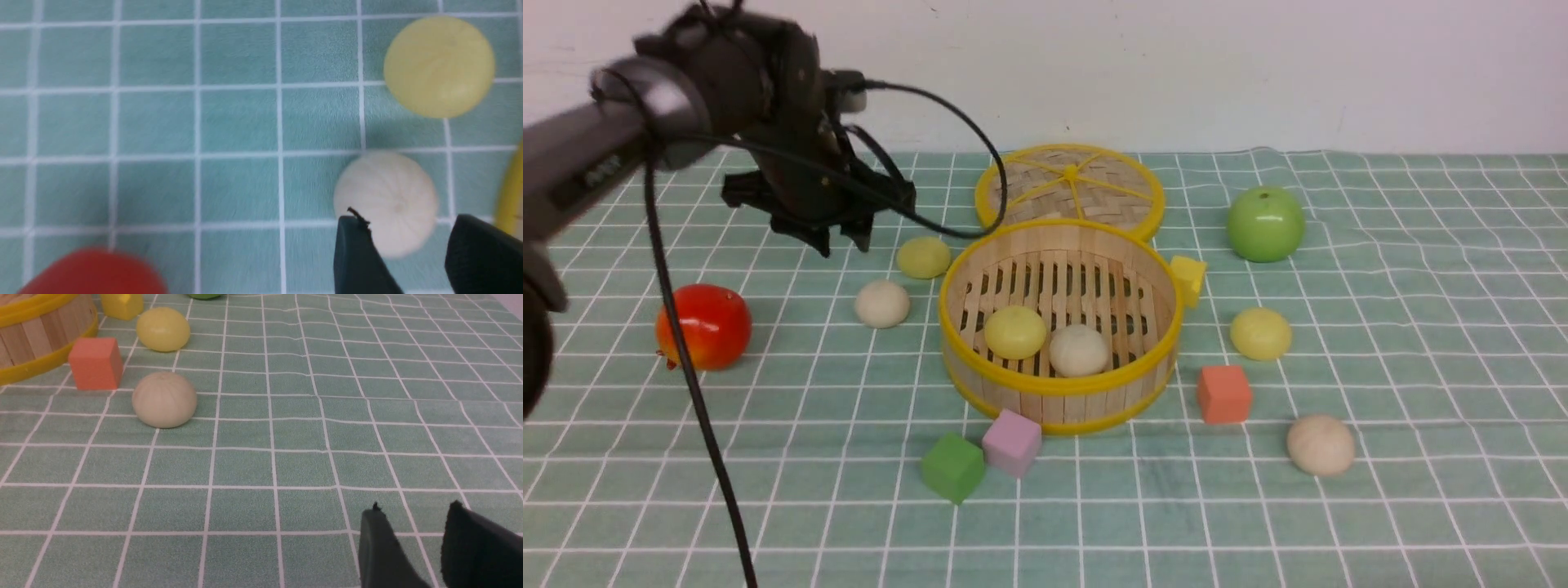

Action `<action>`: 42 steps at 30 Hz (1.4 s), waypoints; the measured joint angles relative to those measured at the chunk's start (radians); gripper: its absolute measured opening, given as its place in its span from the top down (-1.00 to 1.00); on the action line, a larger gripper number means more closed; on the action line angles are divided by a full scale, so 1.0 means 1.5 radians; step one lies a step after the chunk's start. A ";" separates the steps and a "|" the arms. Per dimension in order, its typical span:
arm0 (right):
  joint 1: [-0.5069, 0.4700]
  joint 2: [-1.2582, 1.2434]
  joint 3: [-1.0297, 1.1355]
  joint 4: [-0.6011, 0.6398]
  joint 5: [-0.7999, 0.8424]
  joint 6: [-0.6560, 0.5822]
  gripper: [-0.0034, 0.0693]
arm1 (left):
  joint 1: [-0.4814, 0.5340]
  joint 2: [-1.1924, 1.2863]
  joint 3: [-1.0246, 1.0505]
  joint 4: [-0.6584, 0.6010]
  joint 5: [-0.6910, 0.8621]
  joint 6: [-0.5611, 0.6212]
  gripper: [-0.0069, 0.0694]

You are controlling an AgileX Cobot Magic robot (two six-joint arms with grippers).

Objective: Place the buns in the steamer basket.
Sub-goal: Use the left arm to grab a steamed stuffed bun

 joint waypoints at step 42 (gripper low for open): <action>0.000 0.000 0.000 0.000 0.000 0.000 0.25 | -0.002 0.075 -0.006 -0.043 -0.025 -0.017 0.68</action>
